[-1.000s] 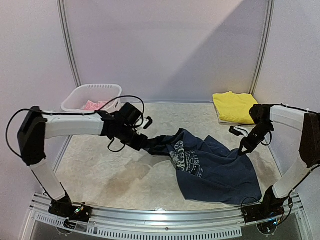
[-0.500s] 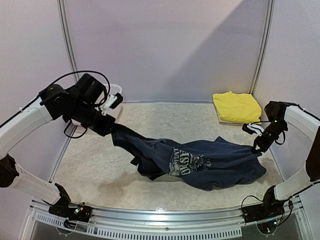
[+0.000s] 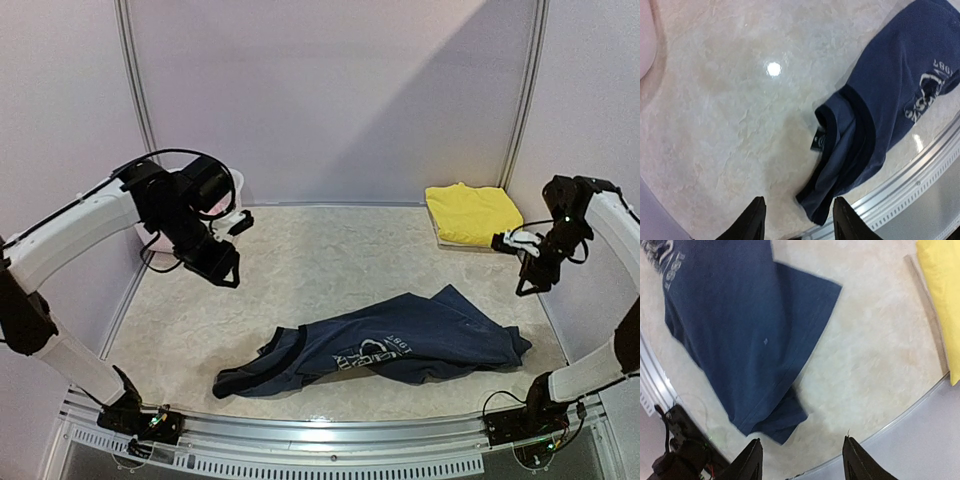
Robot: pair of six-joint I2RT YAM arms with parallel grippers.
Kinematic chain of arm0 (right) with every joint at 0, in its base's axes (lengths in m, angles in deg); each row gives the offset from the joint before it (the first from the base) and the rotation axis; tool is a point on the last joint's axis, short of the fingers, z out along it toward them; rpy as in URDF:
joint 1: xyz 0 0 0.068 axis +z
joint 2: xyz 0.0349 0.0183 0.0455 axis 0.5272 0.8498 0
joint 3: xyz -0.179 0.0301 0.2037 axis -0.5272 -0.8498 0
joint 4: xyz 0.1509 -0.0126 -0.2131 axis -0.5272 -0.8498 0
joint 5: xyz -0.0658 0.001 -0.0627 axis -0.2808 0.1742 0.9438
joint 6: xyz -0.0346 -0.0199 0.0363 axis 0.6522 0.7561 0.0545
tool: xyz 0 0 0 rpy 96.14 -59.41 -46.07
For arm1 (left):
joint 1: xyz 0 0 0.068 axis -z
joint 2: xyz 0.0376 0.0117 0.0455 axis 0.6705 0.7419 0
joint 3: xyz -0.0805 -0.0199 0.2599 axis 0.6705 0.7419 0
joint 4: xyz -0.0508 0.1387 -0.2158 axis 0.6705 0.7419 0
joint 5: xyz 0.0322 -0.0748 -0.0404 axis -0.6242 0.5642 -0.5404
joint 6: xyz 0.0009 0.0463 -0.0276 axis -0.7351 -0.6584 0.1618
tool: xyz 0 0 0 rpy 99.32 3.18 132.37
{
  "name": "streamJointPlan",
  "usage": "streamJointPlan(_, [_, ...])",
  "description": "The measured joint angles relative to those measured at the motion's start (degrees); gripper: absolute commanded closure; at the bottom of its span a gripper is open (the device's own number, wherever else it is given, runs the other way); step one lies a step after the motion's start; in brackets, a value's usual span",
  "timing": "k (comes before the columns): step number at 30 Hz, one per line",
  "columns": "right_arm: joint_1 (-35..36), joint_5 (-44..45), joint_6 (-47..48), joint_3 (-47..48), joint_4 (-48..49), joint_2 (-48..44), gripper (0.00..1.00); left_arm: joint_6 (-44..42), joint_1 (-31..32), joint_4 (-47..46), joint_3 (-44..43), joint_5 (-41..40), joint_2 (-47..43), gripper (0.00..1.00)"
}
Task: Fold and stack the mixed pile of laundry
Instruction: Adjust the crumpled tank top at the center of the board.
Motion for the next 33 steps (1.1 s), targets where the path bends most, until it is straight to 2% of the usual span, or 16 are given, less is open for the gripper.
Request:
streamJointPlan(5, [0.55,-6.8,-7.26,12.0,4.28,15.96,0.56,0.11,-1.11,-10.23,-1.68,2.21,13.33,0.55])
streamJointPlan(9, [2.4,-10.34,-11.56,16.24,8.68,28.41,0.57,1.86,-1.49,-16.37,-1.55,3.8,21.18,0.56])
streamJointPlan(11, [3.96,-11.45,-12.7,16.81,10.25,33.18,0.56,2.84,-1.64,-18.91,-1.09,4.79,21.84,0.58])
streamJointPlan(15, [7.06,-13.05,-13.25,19.71,10.27,40.3,0.54,4.85,-1.86,-23.89,0.15,7.17,21.53,0.71])
streamJointPlan(20, [10.23,-14.78,-13.9,27.1,8.72,49.79,0.53,6.38,-1.95,-26.73,3.41,9.27,21.51,0.72])
streamJointPlan(24, [11.39,-15.06,-14.47,28.09,8.31,53.86,0.54,6.88,-1.97,-26.97,4.68,9.7,21.4,0.71])
streamJointPlan(33, [11.58,-15.15,-15.15,27.47,8.28,53.79,0.52,7.15,-2.05,-28.02,5.11,10.01,20.35,0.71])
